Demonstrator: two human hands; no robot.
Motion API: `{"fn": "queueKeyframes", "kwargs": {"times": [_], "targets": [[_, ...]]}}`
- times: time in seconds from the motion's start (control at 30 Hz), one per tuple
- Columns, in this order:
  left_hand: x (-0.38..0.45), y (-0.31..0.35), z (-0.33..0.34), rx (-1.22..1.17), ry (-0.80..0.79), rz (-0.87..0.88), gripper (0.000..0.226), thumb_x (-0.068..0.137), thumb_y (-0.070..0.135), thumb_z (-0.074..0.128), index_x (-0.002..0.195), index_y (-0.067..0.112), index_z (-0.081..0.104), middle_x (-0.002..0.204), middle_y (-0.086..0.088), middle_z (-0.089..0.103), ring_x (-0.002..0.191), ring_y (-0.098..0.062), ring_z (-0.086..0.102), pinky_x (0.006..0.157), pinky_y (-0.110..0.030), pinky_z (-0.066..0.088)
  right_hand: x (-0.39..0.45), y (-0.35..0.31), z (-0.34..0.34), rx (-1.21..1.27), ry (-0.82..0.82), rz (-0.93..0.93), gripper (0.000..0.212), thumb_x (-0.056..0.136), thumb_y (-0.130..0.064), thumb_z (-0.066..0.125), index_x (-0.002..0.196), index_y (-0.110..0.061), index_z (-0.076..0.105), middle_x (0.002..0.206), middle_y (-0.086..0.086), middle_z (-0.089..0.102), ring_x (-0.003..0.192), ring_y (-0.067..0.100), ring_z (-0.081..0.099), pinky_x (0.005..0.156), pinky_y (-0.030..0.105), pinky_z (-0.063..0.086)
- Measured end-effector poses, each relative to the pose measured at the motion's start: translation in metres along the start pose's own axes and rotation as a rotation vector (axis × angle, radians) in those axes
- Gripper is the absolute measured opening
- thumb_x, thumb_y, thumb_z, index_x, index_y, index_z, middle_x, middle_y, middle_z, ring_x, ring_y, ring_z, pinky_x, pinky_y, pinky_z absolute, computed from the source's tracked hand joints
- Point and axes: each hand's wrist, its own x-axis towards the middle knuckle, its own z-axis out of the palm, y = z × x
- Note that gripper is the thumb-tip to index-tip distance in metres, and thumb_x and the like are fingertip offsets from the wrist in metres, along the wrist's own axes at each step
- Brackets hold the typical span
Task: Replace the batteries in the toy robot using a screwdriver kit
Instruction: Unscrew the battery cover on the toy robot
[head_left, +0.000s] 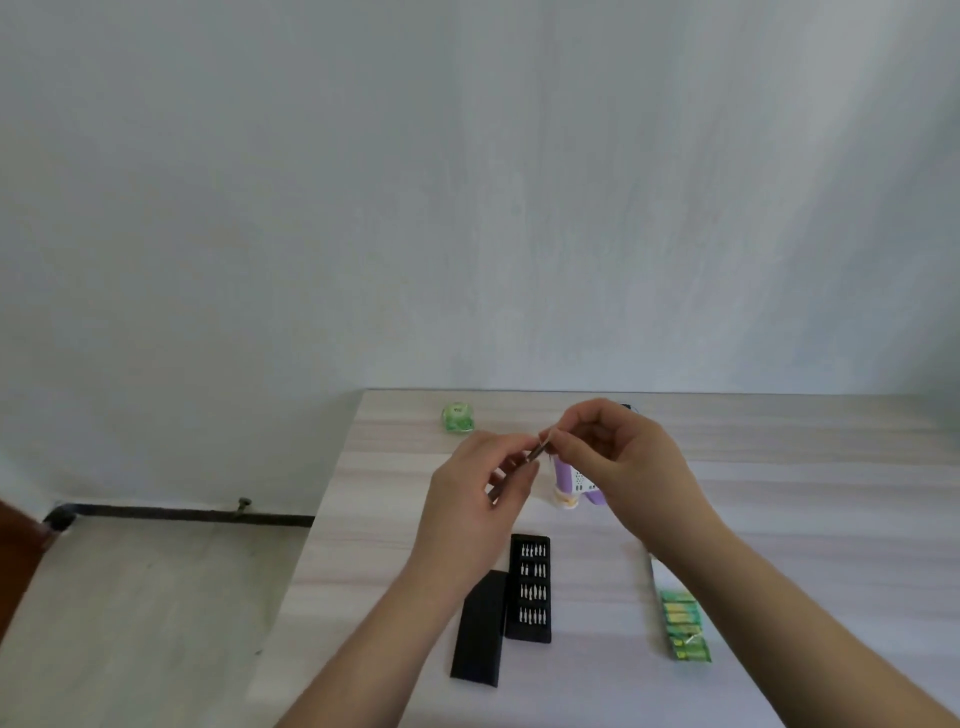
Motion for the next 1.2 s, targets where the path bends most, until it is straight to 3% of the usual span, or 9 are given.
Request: {"fn": "queueKeyframes", "kwargs": {"times": [0.2, 0.4, 0.5, 0.63, 0.77, 0.87, 1.0, 1.2], "targets": [[-0.007, -0.002, -0.030, -0.015, -0.011, 0.066, 0.025, 0.089, 0.012, 0.067, 0.111, 0.023, 0.070, 0.096, 0.011, 0.063, 0.083, -0.010, 0.063, 0.070, -0.023, 0.053, -0.011, -0.013, 0.023, -0.015, 0.011, -0.046, 0.004, 0.089, -0.012, 0.066, 0.086, -0.010, 0.065, 0.059, -0.011, 0.066, 0.054, -0.002, 0.055, 0.052, 0.009, 0.039], [-0.013, -0.009, -0.060, -0.049, -0.039, 0.083, 0.023, 0.089, 0.015, 0.065, 0.110, 0.023, 0.070, 0.097, 0.012, 0.065, 0.083, -0.011, 0.064, 0.070, -0.026, 0.054, -0.021, -0.023, 0.054, -0.007, 0.059, -0.024, 0.003, 0.087, -0.013, 0.068, 0.085, -0.014, 0.067, 0.084, 0.000, 0.074, 0.082, 0.015, 0.069, 0.072, 0.027, 0.051], [-0.018, -0.010, -0.070, -0.076, -0.066, 0.076, 0.022, 0.091, 0.014, 0.065, 0.110, 0.023, 0.069, 0.096, 0.012, 0.068, 0.086, -0.006, 0.066, 0.076, -0.020, 0.054, -0.028, -0.021, 0.066, 0.017, 0.097, -0.015, 0.001, 0.089, -0.016, 0.067, 0.089, -0.016, 0.068, 0.086, -0.001, 0.074, 0.083, 0.010, 0.069, 0.076, 0.024, 0.052], [-0.024, -0.004, -0.071, -0.159, -0.107, -0.015, 0.022, 0.091, 0.016, 0.065, 0.101, 0.036, 0.062, 0.088, 0.017, 0.070, 0.086, 0.001, 0.067, 0.075, -0.011, 0.049, -0.043, -0.009, 0.079, 0.030, 0.161, 0.059, 0.013, 0.096, -0.020, 0.055, 0.096, -0.018, 0.067, 0.091, -0.004, 0.074, 0.090, 0.011, 0.070, 0.086, 0.035, 0.055], [-0.025, -0.003, -0.062, -0.205, -0.066, -0.047, 0.018, 0.088, 0.017, 0.067, 0.096, 0.031, 0.060, 0.083, 0.020, 0.070, 0.085, 0.001, 0.066, 0.074, -0.007, 0.044, -0.059, 0.004, 0.088, 0.042, 0.184, 0.151, 0.026, 0.101, -0.024, 0.045, 0.095, -0.027, 0.071, 0.090, -0.003, 0.075, 0.087, 0.013, 0.071, 0.088, 0.041, 0.055], [-0.020, -0.002, -0.055, -0.293, -0.067, -0.107, 0.014, 0.088, 0.016, 0.066, 0.092, 0.027, 0.060, 0.082, 0.019, 0.072, 0.084, -0.001, 0.066, 0.066, -0.015, 0.044, -0.066, 0.008, 0.091, 0.130, 0.221, 0.197, 0.028, 0.102, -0.021, 0.043, 0.099, -0.021, 0.071, 0.086, 0.004, 0.075, 0.083, 0.019, 0.072, 0.084, 0.038, 0.057], [-0.014, -0.003, -0.044, -0.452, -0.124, -0.246, 0.012, 0.089, 0.018, 0.065, 0.086, 0.029, 0.062, 0.087, 0.013, 0.073, 0.086, -0.002, 0.066, 0.077, -0.029, 0.046, -0.069, 0.012, 0.088, 0.199, 0.276, 0.194, 0.018, 0.098, -0.016, 0.052, 0.099, -0.012, 0.069, 0.076, 0.006, 0.071, 0.070, 0.019, 0.067, 0.073, 0.028, 0.056], [0.000, -0.012, -0.019, -0.596, -0.246, -0.393, 0.002, 0.087, 0.019, 0.070, 0.086, 0.020, 0.068, 0.087, 0.005, 0.071, 0.091, -0.007, 0.066, 0.087, -0.029, 0.049, -0.058, 0.028, 0.065, 0.246, 0.340, 0.122, 0.009, 0.090, -0.017, 0.064, 0.097, -0.018, 0.068, 0.071, -0.003, 0.060, 0.064, 0.015, 0.056, 0.067, 0.022, 0.050]]}}
